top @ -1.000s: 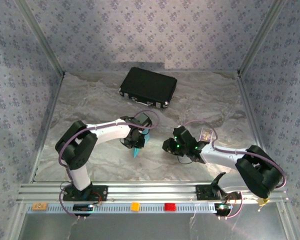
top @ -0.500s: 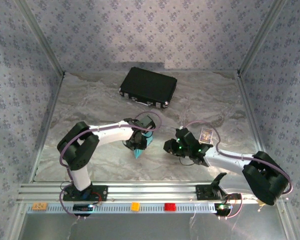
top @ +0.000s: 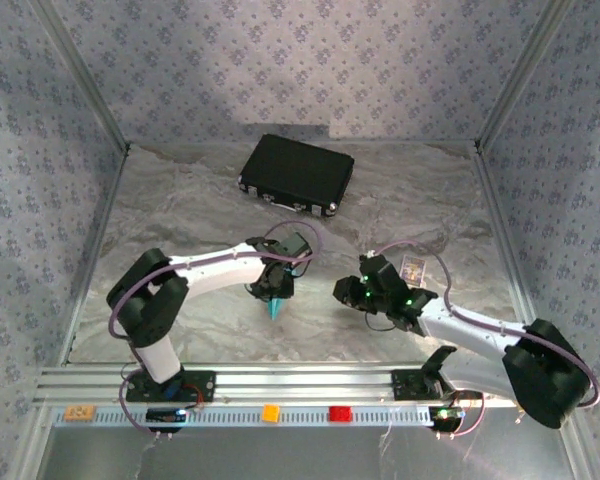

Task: Fold a paper plane with a square sheet of paper (pick it up from the middle)
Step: Move the paper plane to the center of the table.

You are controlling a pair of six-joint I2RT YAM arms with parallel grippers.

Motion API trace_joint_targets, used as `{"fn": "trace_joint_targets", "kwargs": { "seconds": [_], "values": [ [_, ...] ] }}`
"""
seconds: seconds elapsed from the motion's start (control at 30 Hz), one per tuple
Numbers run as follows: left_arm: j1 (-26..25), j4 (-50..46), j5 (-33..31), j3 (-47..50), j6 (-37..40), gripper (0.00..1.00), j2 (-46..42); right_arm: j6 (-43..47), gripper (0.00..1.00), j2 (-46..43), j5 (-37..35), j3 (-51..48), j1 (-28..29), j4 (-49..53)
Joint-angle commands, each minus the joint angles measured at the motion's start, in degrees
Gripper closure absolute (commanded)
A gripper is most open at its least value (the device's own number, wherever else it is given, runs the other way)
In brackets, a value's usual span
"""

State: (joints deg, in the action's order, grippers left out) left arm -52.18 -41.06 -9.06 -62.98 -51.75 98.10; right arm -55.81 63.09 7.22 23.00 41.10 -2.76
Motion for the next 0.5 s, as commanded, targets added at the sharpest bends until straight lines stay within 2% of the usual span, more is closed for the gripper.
{"fn": "trace_joint_targets", "kwargs": {
  "seconds": [0.0,0.13,0.23,0.27,0.33,0.4,0.47],
  "values": [
    [-0.49,-2.19,-1.03,-1.09,-2.28,0.6,-4.15,2.06,0.79,-2.94,-1.25,-0.09,-1.65,4.9],
    [-1.15,-2.72,-2.23,-0.81,-2.91,0.6,-7.99,4.26,0.78,-7.19,-1.92,0.71,-4.6,10.51],
    [-1.26,-1.92,-5.23,0.4,-2.04,0.59,-12.86,7.57,0.68,-11.45,-4.85,3.23,-7.85,18.35],
    [-1.19,-1.86,-7.22,0.85,-1.34,0.56,-14.83,9.21,0.64,-12.82,-6.46,4.54,-9.1,21.35],
    [-0.87,-1.76,-11.75,1.92,0.51,0.51,-18.48,10.88,0.53,-15.37,-11.19,7.34,-11.15,27.57],
    [1.23,-0.52,-15.31,3.81,3.4,0.45,-22.81,13.49,0.41,-16.99,-19.86,11.27,-13.28,32.89],
    [4.53,1.8,-17.07,6.34,6.95,0.4,-27.07,17.93,0.32,-17.54,-28.27,13.76,-14.81,34.34]
  ]
}}
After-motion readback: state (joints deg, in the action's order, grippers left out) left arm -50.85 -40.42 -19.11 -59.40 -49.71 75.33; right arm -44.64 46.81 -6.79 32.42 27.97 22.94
